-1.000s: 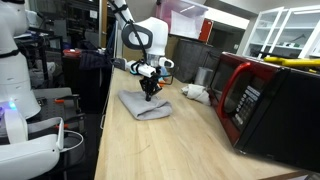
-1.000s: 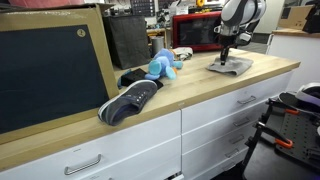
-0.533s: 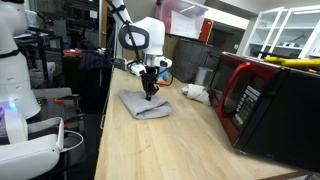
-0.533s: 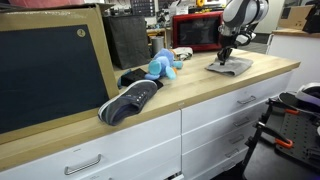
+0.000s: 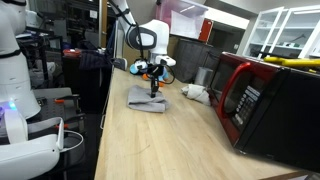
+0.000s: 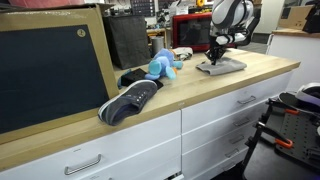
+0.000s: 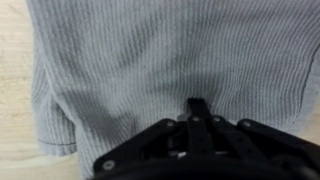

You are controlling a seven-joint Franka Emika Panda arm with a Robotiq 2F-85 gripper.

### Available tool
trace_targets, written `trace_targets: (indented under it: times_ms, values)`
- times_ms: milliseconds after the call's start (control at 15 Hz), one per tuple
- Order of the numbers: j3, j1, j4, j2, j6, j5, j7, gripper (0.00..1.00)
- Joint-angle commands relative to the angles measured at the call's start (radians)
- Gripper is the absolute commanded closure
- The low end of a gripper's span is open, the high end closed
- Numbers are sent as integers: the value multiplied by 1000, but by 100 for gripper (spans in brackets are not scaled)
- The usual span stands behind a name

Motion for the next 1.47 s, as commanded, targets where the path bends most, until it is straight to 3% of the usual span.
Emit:
trace_targets:
  times_ms: [0,267,333,400,667,1067,1400]
  values:
    - [-8,34,134,153,-17,29,138,100]
    - [13,-2,163,136,-75,93,57,100]
    - [20,-13,157,119,-84,114,20,74]
    - [26,-27,145,95,-90,138,-26,73]
    - [39,-75,115,30,-134,212,-190,45]
    - [23,-102,22,-102,-142,240,-265,1]
    - [5,-76,-133,-262,-91,222,-184,0]
